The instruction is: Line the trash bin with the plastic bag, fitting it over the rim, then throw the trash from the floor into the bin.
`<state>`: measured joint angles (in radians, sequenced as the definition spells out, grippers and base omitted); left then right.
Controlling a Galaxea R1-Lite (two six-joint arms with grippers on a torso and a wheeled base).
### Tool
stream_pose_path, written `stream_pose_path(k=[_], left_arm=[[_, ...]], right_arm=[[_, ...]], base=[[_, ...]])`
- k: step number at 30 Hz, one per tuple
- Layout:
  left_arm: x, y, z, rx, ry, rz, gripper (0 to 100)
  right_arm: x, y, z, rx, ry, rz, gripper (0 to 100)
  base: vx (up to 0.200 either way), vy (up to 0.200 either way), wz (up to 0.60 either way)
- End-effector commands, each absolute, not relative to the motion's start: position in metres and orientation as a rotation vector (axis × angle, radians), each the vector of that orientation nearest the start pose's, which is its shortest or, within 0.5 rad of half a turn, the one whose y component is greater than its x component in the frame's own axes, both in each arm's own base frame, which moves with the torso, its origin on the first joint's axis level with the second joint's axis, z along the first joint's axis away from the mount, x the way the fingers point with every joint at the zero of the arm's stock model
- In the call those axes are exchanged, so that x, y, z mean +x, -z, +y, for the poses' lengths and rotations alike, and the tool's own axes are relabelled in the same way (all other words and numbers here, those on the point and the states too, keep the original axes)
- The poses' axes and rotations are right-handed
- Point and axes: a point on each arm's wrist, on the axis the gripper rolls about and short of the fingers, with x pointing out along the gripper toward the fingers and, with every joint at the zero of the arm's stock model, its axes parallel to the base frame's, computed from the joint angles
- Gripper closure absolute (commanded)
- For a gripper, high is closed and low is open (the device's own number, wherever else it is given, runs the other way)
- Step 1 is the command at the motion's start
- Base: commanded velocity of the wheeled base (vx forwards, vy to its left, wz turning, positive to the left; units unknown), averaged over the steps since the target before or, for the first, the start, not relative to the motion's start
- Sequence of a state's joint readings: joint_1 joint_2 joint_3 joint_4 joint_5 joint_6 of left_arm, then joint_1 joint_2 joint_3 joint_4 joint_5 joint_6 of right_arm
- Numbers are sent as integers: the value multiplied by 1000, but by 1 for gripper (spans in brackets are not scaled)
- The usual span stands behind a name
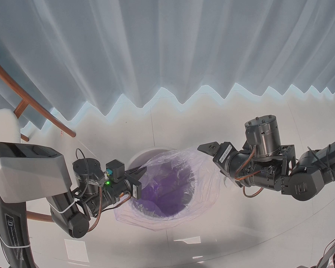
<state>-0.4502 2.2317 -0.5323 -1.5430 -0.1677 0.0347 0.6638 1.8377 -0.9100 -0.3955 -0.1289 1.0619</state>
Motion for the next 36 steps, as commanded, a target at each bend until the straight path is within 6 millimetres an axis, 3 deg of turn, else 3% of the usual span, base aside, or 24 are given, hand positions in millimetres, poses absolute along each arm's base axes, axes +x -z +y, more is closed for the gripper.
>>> stream_pose_path(k=[1, 9, 12, 21, 30, 36], left_arm=[[301, -45, -150, 54, 620, 126, 100], [299, -46, -151, 46, 591, 129, 100], [290, -53, -143, 12, 558, 143, 100], [283, -54, -137, -128, 430, 192, 100], [257, -29, -116, -211, 361, 375, 100], [265, -7, -100, -300, 234, 452, 100]], right_arm=[[263, -143, 202, 807, -205, 711, 0], [263, -142, 202, 805, -203, 714, 0], [263, -142, 203, 806, -205, 714, 0], [264, -141, 203, 804, -203, 716, 0], [263, -140, 202, 802, -200, 721, 0], [263, -140, 203, 801, -203, 723, 0]], base=[[200, 0, 0], [200, 0, 0], [200, 0, 0], [0, 0, 0], [0, 0, 0], [0, 0, 0]])
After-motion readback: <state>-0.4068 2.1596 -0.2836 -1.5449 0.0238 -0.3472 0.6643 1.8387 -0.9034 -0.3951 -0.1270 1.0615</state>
